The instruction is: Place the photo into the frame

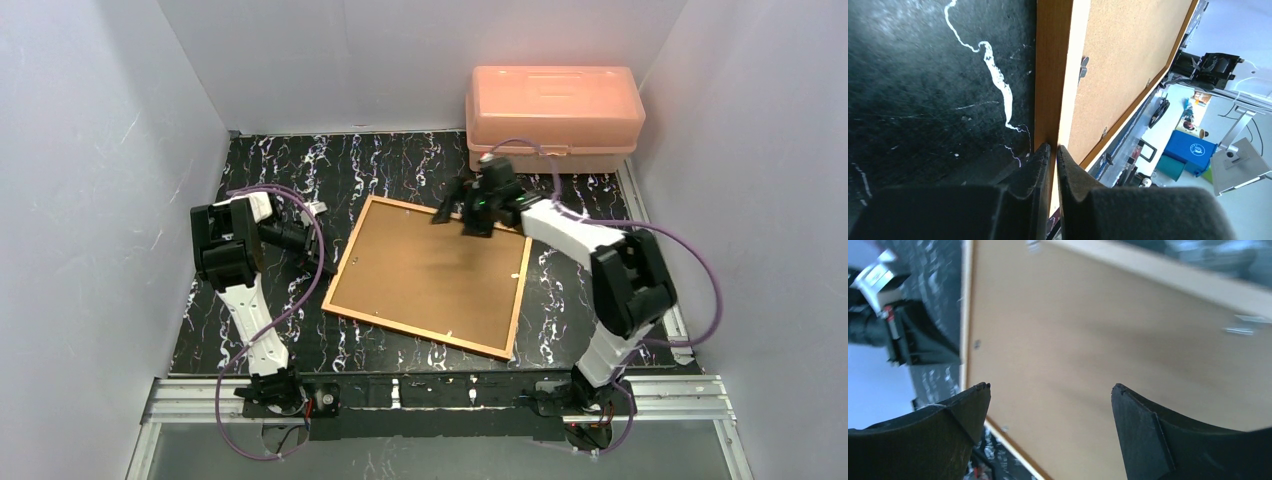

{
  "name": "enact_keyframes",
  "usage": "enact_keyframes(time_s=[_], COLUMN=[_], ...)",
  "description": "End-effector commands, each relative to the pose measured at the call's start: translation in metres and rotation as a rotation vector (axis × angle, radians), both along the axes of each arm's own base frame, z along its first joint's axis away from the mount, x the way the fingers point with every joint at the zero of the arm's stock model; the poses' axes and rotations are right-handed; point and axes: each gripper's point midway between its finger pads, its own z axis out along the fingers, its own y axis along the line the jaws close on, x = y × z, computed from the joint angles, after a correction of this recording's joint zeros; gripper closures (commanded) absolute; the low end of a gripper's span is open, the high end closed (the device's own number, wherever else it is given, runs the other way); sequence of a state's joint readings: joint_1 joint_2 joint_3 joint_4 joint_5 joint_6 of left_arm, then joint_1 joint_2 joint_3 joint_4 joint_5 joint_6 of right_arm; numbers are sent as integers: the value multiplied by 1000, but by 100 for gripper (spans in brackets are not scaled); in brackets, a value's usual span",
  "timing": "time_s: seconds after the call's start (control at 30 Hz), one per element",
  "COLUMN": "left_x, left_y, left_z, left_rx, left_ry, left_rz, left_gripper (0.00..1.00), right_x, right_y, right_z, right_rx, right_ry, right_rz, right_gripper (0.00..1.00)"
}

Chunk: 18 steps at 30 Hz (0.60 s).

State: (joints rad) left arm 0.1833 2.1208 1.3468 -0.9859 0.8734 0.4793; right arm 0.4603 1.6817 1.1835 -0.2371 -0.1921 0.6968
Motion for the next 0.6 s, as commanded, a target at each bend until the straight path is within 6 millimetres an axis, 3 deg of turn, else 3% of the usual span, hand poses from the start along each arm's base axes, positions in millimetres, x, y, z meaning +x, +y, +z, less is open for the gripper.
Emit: enact_keyframes(time_s=[0.0,0.13,0.3,0.43,0.57], left_x=[-12,-13,-7,-4,-3], left_y=[-2,-1,0,2,4], left_z=[3,0,2,4,3], left_rx=[14,32,46,61,75], left_ry=[-7,2,-5,-20,-29], left_rz=[-30,-23,-3,1,-5], left_gripper=[93,94,95,96,96], right_x=[-13,-21,-35,-54,-73], right_y=[98,156,207,238,254], right_z=[12,14,7,-6,-23], right_rx=[217,300,376,396,401], right_ry=[18,24,82,137,187], right_rz=[94,161,221,274,297], right_gripper=[1,1,1,1,1])
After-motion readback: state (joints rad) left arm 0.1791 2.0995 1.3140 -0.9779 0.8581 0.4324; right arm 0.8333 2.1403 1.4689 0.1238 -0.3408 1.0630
